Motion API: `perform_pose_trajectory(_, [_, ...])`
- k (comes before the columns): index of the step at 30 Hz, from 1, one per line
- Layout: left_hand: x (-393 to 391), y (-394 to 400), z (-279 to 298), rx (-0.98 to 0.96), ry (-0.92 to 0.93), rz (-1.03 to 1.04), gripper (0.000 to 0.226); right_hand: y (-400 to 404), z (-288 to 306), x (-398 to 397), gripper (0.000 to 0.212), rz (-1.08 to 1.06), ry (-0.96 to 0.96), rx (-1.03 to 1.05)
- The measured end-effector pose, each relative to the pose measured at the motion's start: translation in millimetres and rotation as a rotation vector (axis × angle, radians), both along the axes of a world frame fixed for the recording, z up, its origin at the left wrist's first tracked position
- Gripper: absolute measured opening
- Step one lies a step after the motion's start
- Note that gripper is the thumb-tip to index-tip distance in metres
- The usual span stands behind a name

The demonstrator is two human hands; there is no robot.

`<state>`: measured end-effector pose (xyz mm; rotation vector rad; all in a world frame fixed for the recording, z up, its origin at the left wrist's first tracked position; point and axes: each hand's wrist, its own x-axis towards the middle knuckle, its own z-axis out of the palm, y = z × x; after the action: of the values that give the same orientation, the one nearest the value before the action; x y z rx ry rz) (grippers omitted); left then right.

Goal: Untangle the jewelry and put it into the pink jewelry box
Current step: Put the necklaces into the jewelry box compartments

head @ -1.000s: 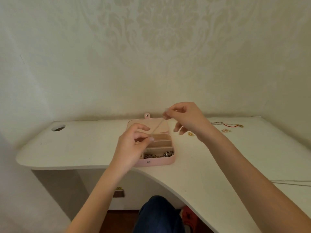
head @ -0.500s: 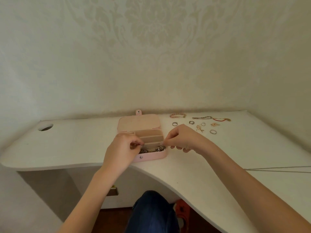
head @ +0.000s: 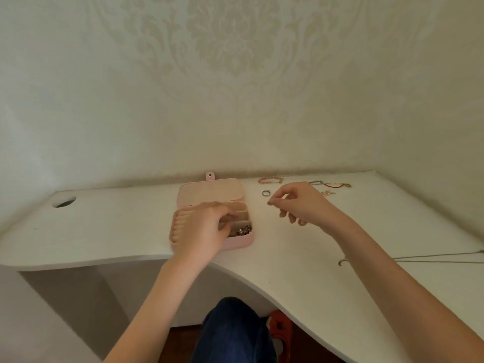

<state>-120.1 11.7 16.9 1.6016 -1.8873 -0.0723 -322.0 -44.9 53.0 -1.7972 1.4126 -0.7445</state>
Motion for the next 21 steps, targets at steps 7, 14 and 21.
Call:
perform_pose_trajectory(7, [-93,-7,-15,0.121,-0.018,-0.395,0.026,17,-16,-128,0.011,-0.284,0.096,0.022])
perform_pose_trajectory(14, [-175,0,-36,0.263,-0.070,-0.713,0.043,46,-73,-248,0.026,-0.787,0.587,-0.270])
perform_pose_trajectory(21, [-170,2,-45,0.148,-0.007,-0.617,0.030,41,-62,-247,0.030,-0.913,0.684,-0.131])
